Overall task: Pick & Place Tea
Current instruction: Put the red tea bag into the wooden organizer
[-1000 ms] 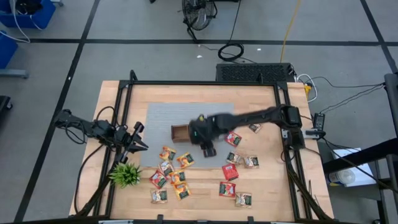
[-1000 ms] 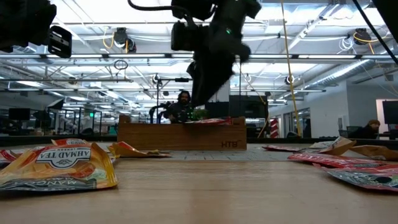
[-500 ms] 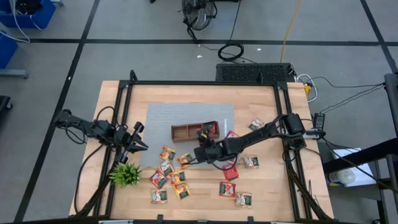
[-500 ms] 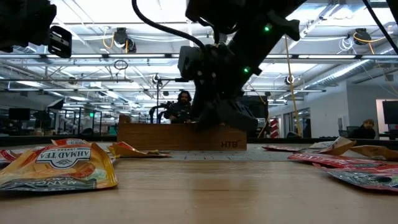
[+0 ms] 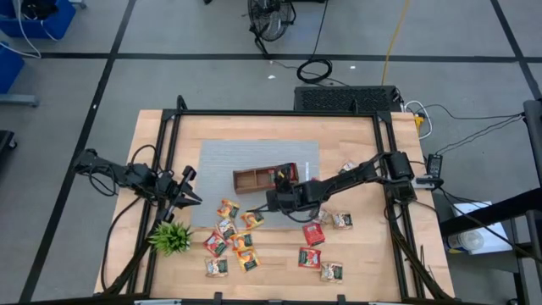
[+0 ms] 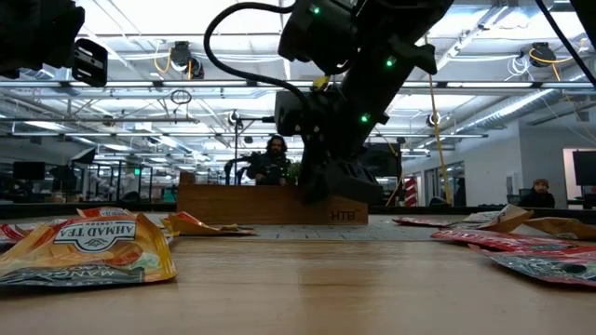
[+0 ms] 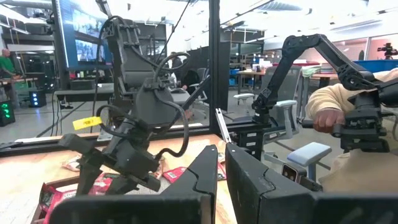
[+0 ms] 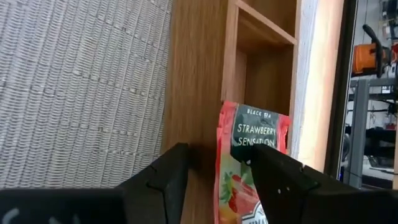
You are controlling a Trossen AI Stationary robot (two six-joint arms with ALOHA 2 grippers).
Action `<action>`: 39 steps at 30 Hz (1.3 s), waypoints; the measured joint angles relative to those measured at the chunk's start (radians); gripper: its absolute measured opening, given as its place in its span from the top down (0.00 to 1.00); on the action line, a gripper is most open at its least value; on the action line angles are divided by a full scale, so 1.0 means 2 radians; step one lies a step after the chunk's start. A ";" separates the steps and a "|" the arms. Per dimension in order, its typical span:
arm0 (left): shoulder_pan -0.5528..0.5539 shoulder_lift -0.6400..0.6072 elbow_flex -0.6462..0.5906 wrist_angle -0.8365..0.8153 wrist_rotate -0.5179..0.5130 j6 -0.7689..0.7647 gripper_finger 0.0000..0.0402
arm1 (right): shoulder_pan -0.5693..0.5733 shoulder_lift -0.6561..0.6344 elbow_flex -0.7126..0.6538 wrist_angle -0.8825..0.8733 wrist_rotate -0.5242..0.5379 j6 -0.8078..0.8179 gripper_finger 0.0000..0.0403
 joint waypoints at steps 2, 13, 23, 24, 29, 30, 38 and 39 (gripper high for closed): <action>0.000 0.000 0.000 0.000 0.000 0.000 0.91 | 0.000 0.000 0.000 -0.003 0.000 0.000 0.66; 0.000 0.000 0.000 0.000 0.000 0.000 0.91 | 0.022 -0.001 0.001 -0.005 0.011 -0.008 0.98; 0.000 0.000 0.000 0.000 0.000 0.000 0.91 | 0.036 -0.057 0.000 -0.014 0.019 0.046 1.00; 0.000 0.000 0.000 0.000 0.000 0.000 0.91 | 0.035 -0.067 0.000 -0.015 0.018 0.052 1.00; 0.000 0.000 0.000 0.000 0.000 0.000 0.91 | 0.021 -0.133 -0.020 0.007 -0.058 0.093 1.00; 0.000 0.000 0.000 0.000 0.000 0.000 0.91 | 0.013 -0.148 -0.037 0.026 -0.075 0.101 1.00; 0.000 0.000 0.000 0.000 0.000 0.000 0.91 | -0.081 -0.268 -0.265 0.318 -0.237 0.168 1.00; 0.000 0.000 0.000 0.000 0.000 0.000 0.91 | -0.092 -0.276 -0.291 0.360 -0.254 0.179 1.00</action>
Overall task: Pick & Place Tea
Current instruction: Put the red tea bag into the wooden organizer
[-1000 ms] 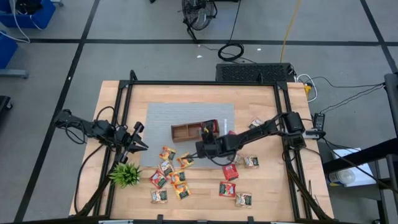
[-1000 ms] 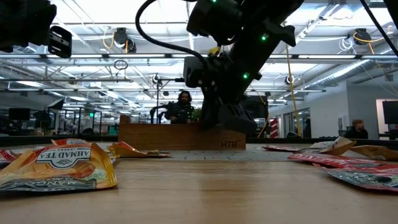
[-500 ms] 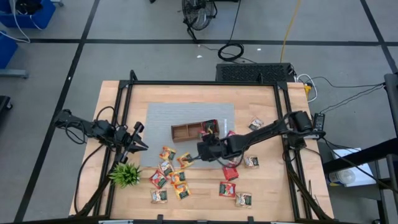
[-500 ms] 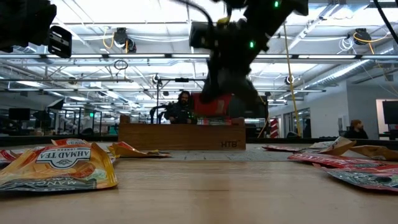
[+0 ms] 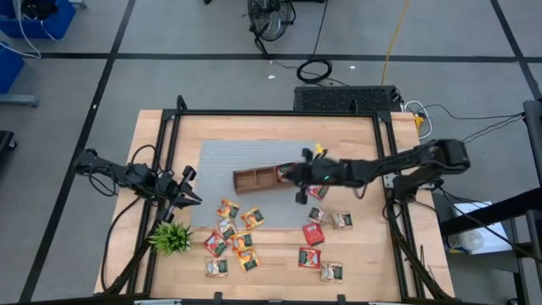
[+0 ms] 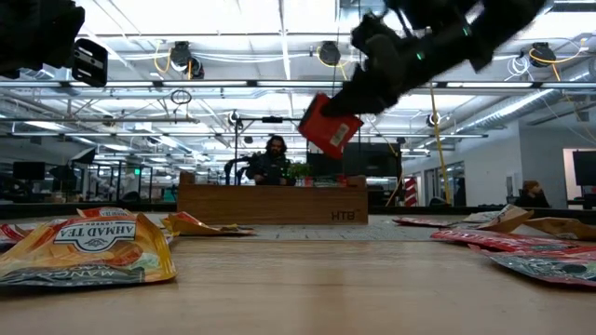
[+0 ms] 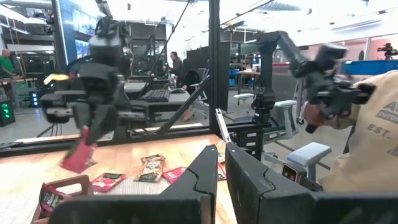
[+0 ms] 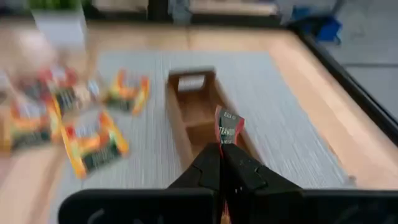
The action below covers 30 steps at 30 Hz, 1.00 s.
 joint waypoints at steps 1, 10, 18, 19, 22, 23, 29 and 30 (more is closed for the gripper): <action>0.000 0.000 0.000 0.000 0.000 0.000 0.91 | -0.011 -0.005 -0.024 0.039 -0.020 0.013 1.00; 0.000 0.000 0.000 0.000 0.000 0.000 0.91 | -0.044 0.043 -0.072 0.187 -0.087 0.053 1.00; 0.000 0.000 0.000 0.000 0.000 0.000 0.91 | -0.044 0.111 -0.050 0.223 -0.088 0.051 1.00; 0.000 0.000 0.000 0.000 0.000 0.000 0.91 | -0.044 0.116 -0.050 0.228 -0.088 0.052 1.00; 0.000 0.000 0.000 0.000 0.000 0.000 0.91 | -0.044 0.133 -0.050 0.232 -0.086 0.050 1.00; 0.000 0.000 0.000 0.000 0.000 0.000 0.91 | -0.044 0.138 -0.050 0.238 -0.085 0.048 1.00; 0.000 0.000 0.000 0.000 0.000 0.000 0.91 | -0.047 0.154 -0.050 0.251 -0.056 0.032 1.00; 0.000 0.000 0.000 0.000 0.000 0.000 0.91 | -0.047 0.154 -0.050 0.250 -0.049 0.027 1.00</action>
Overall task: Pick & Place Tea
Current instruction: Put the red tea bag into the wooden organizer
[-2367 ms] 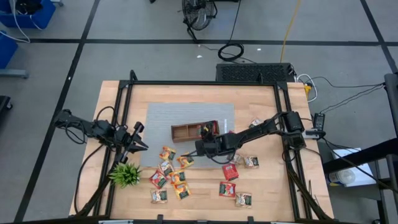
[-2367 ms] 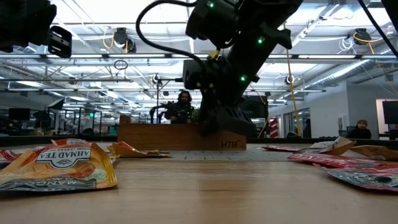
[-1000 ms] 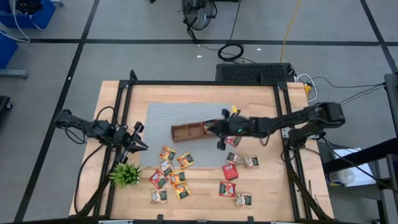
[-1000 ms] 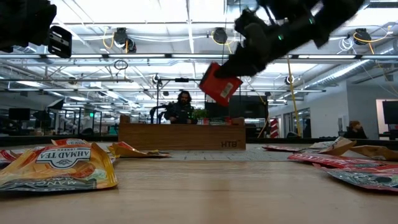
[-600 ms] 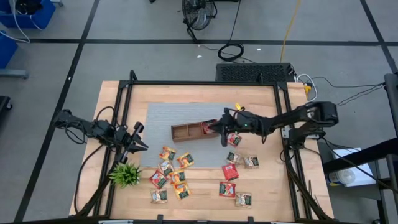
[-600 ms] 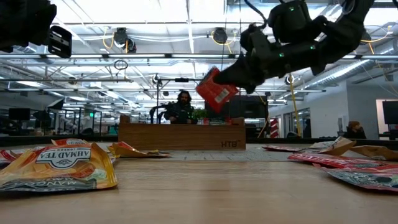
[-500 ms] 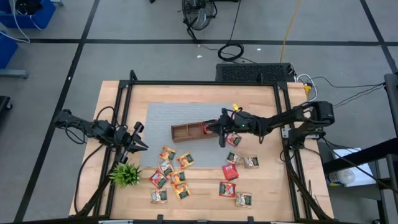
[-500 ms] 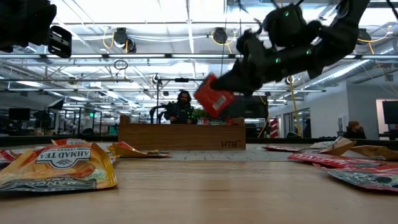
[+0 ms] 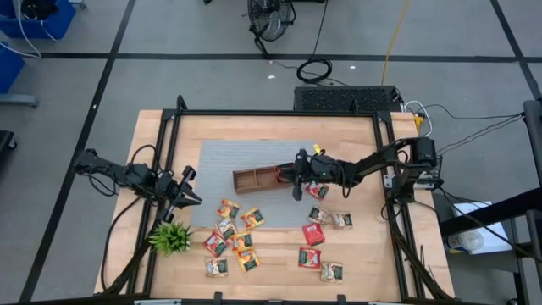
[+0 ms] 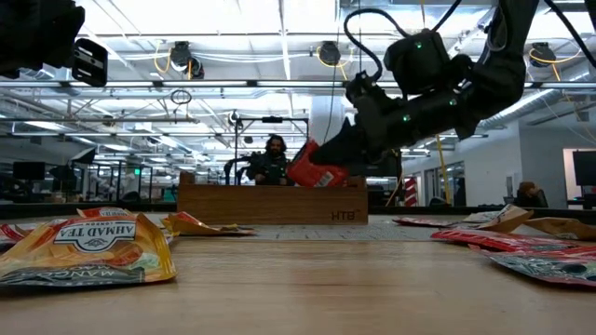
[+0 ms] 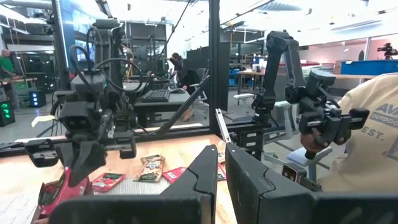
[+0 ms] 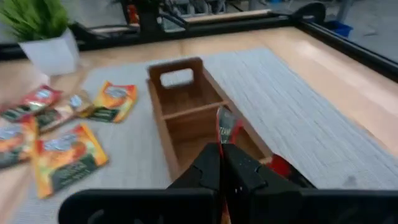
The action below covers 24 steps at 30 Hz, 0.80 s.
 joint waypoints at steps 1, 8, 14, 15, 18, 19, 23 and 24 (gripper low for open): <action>0.000 0.000 0.000 0.000 0.000 0.000 0.91 | 0.000 -0.001 0.000 -0.001 0.005 -0.002 1.00; 0.000 0.000 0.000 0.000 0.000 0.000 0.91 | 0.000 -0.001 0.000 -0.017 0.031 -0.001 0.90; 0.000 0.000 0.000 0.000 0.000 0.000 0.91 | 0.000 -0.001 0.000 -0.017 0.031 -0.002 0.77; 0.000 0.000 0.000 0.000 0.000 0.000 0.91 | 0.000 -0.003 0.000 -0.019 0.031 -0.003 0.76; 0.000 0.000 0.000 0.000 0.000 0.000 0.91 | 0.000 -0.013 0.000 -0.020 0.031 -0.011 0.71; 0.000 0.000 0.000 0.000 0.000 0.000 0.91 | 0.000 -0.020 0.000 -0.024 0.031 -0.018 0.70; 0.000 0.000 0.000 0.000 0.000 0.000 0.91 | 0.000 -0.049 0.000 -0.027 0.062 -0.048 0.67; 0.000 0.000 0.000 0.000 0.000 0.000 0.91 | 0.000 -0.056 0.000 -0.029 0.075 -0.055 0.66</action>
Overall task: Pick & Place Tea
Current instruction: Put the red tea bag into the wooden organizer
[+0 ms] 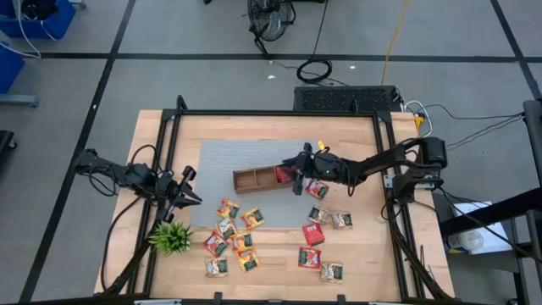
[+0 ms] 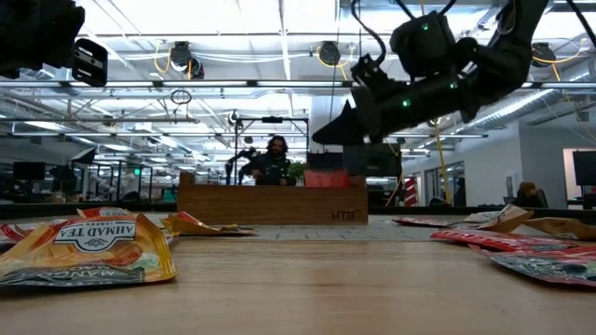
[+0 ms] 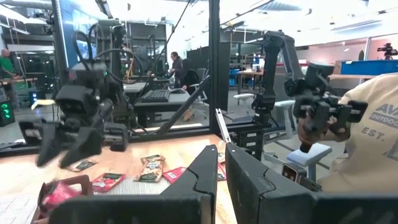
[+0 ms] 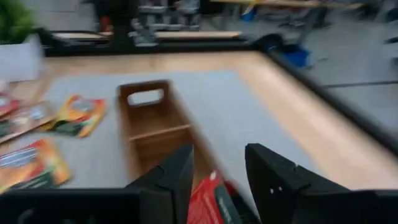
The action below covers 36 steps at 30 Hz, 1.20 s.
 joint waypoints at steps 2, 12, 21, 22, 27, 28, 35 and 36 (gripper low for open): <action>0.000 0.000 0.000 0.000 0.000 0.000 0.91 | 0.000 -0.015 0.000 -0.002 0.009 -0.004 0.66; 0.000 0.000 0.000 0.000 0.000 0.000 0.91 | 0.012 -0.074 0.085 -0.342 -0.059 0.032 0.67; 0.000 0.000 0.000 0.000 0.000 0.000 0.91 | 0.040 -0.073 0.150 -0.674 -0.058 0.153 0.49; 0.000 0.000 0.000 0.000 0.000 0.000 0.91 | 0.043 -0.073 0.150 -0.690 -0.057 0.167 0.46; 0.000 0.000 0.000 0.000 0.000 0.000 0.91 | 0.056 -0.068 0.125 -0.681 -0.020 0.189 0.32; 0.000 0.000 0.000 0.000 0.000 0.000 0.91 | 0.057 -0.066 0.118 -0.663 -0.020 0.192 0.30; 0.000 0.000 0.000 0.000 0.000 0.000 0.91 | 0.056 -0.038 0.070 -0.598 -0.032 0.203 0.30; 0.000 0.000 0.000 0.000 0.000 0.000 0.91 | 0.054 -0.031 0.067 -0.592 -0.031 0.205 0.30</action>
